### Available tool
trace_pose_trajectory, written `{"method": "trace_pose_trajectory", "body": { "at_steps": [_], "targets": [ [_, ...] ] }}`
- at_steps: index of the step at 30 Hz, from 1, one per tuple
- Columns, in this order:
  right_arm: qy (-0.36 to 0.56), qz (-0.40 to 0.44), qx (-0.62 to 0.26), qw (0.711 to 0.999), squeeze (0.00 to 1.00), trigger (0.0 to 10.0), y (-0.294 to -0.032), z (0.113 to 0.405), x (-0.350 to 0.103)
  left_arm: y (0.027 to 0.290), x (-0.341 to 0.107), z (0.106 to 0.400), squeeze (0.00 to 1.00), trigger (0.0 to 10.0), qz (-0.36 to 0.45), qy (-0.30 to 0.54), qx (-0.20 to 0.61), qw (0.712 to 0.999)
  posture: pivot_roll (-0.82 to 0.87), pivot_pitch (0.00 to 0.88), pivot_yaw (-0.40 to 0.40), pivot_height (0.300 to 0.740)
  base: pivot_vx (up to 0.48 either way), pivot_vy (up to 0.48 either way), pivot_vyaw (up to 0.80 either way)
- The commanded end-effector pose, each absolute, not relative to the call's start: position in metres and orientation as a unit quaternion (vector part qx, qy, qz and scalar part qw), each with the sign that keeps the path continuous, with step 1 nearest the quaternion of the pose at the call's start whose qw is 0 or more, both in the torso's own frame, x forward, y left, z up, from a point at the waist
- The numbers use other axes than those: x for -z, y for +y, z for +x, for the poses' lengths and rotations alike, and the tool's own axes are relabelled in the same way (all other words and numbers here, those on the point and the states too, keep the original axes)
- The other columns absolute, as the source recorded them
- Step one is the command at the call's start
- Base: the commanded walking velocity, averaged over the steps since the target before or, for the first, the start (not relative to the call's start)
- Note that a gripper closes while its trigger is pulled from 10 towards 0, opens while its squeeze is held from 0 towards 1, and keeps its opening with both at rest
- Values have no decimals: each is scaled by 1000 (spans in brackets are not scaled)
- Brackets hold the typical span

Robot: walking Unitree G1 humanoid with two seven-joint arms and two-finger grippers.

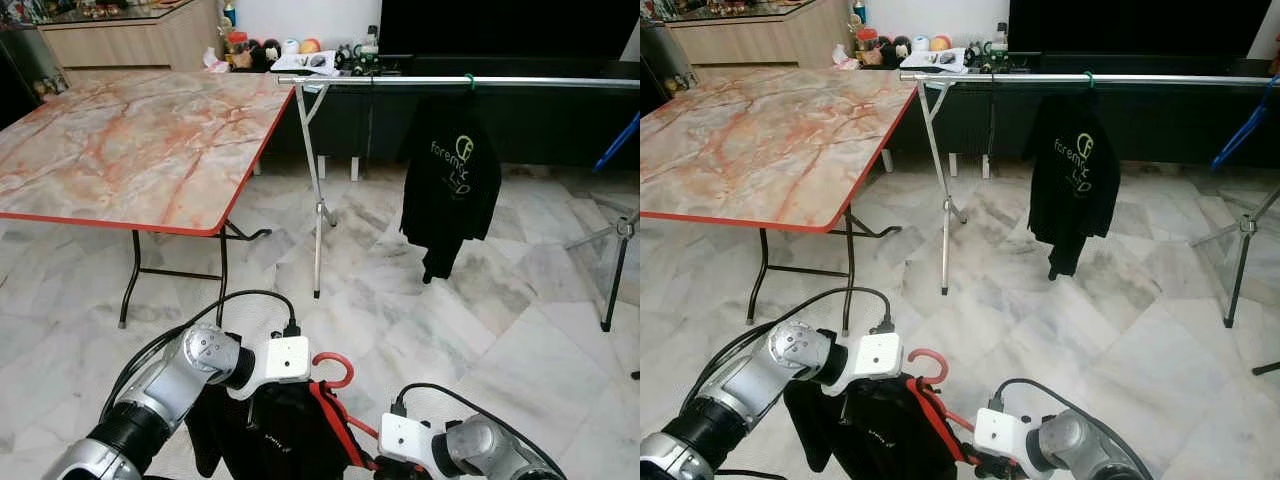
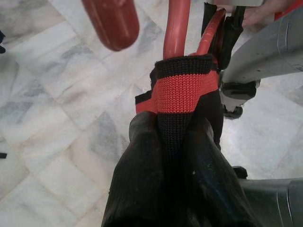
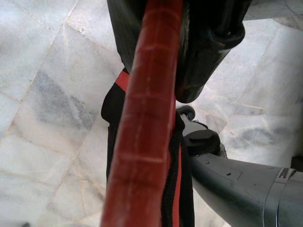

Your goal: Hang hanger

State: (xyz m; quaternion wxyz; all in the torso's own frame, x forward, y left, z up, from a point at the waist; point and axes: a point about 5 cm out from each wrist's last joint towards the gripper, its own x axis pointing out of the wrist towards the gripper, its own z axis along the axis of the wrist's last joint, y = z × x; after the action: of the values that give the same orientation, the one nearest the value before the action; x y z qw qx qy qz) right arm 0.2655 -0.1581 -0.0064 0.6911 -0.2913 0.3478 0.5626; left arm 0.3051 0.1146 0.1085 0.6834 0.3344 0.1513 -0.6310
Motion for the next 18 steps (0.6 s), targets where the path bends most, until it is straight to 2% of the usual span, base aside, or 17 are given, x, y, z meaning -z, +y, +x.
{"method": "trace_pose_trajectory", "body": {
  "at_steps": [1,12,14,15,18],
  "targets": [
    [352,-286,-570,685,0,0,-155,259,12,117,-127,313,0,10000,342,123,619,696,128,78,101,740,0,0,0],
    [352,-288,-568,686,0,0,-155,258,13,116,-129,312,0,10000,348,118,626,688,126,76,101,740,0,0,0],
    [352,-288,-568,686,0,0,-156,259,13,116,-129,312,635,10000,347,118,630,685,126,76,101,740,0,0,0],
    [351,-288,-568,687,0,0,-156,259,13,116,-128,312,1000,10000,346,119,630,685,127,76,100,740,0,0,0],
    [350,-289,-567,688,0,0,-156,259,12,117,-128,311,1000,10000,347,120,630,684,127,76,100,740,0,0,0]
  ]
}}
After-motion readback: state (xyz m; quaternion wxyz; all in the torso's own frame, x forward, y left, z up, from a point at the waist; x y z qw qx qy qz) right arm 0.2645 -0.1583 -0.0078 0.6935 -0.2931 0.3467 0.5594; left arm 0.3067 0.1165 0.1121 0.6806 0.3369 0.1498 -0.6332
